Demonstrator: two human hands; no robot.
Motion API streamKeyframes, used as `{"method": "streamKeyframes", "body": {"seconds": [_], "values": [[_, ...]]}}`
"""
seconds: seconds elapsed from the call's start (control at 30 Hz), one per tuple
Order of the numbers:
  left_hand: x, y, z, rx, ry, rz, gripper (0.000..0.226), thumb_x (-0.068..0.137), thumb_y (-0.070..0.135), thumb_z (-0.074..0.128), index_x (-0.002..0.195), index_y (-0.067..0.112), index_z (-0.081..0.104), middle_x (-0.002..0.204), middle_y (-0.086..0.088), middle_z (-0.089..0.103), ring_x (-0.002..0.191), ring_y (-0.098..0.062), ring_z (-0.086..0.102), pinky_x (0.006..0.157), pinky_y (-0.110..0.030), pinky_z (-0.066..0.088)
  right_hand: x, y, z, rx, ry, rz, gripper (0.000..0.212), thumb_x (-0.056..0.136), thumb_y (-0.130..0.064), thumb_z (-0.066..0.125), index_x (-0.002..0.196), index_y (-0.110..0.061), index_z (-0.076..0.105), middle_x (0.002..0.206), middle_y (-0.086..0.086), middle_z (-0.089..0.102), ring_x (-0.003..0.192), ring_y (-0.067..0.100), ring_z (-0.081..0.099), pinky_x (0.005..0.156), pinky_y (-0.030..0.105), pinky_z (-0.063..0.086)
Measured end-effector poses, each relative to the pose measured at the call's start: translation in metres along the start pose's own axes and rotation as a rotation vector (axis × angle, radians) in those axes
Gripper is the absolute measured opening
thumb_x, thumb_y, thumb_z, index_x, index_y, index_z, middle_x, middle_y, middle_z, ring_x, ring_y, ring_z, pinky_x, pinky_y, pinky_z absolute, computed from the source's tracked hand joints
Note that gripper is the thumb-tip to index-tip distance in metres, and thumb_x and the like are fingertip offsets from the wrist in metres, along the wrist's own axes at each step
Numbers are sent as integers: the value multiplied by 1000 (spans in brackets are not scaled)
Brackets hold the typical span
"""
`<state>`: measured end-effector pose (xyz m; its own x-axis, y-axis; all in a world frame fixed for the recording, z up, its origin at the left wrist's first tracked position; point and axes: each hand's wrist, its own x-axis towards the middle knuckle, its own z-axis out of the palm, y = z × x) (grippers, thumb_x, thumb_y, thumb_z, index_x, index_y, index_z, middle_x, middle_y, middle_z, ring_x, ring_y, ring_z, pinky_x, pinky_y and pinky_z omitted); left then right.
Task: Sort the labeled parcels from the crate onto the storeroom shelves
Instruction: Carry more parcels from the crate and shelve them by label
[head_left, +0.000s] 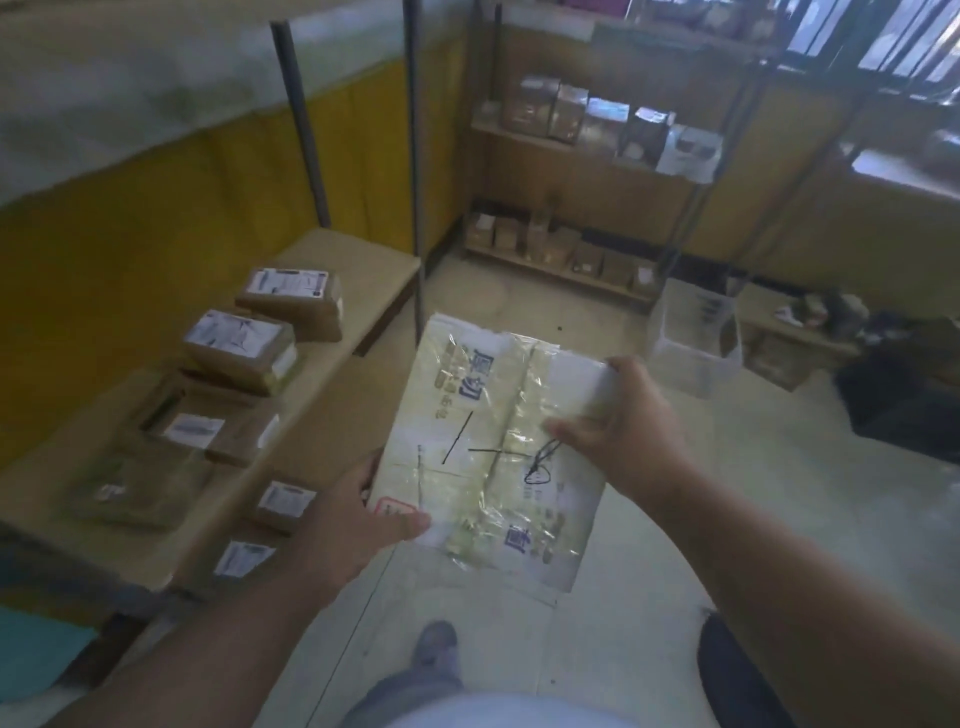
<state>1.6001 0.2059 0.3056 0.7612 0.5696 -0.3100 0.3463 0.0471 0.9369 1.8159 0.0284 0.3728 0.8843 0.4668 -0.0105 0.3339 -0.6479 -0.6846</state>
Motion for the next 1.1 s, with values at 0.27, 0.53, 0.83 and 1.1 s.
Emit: {"method": "streamKeyframes", "body": {"seconds": [0.27,0.53,0.83,1.1], "values": [[159,55,28,-44,-69,-35,51,71,-1,84,112,24,67,98,0,78,90,-21,74,67,-25,60,154,5,-23,-105,24,-17,85,67,-50,87,136,-28,41,125,-3,53,100,17,58,79,31,48],[263,42,67,-177,178,-96,57,58,25,93,110,24,69,103,3,77,95,-20,73,80,-37,60,322,18,25,-137,-212,-183,82,73,-49,82,139,-27,38,126,-7,49,102,16,56,73,27,41],[291,21,161,-466,684,-303,75,45,26,90,117,29,68,107,-2,76,100,-25,72,89,-50,58,464,20,95,-279,-683,-503,84,71,-48,85,137,-28,37,124,-1,52,99,21,58,73,32,47],[286,-54,202,-484,998,-497,78,54,19,87,125,32,58,105,2,74,94,-19,72,79,-38,60,449,47,200,-296,-915,-619,78,74,-42,85,136,-28,38,101,-3,58,80,11,60,59,27,46]]}}
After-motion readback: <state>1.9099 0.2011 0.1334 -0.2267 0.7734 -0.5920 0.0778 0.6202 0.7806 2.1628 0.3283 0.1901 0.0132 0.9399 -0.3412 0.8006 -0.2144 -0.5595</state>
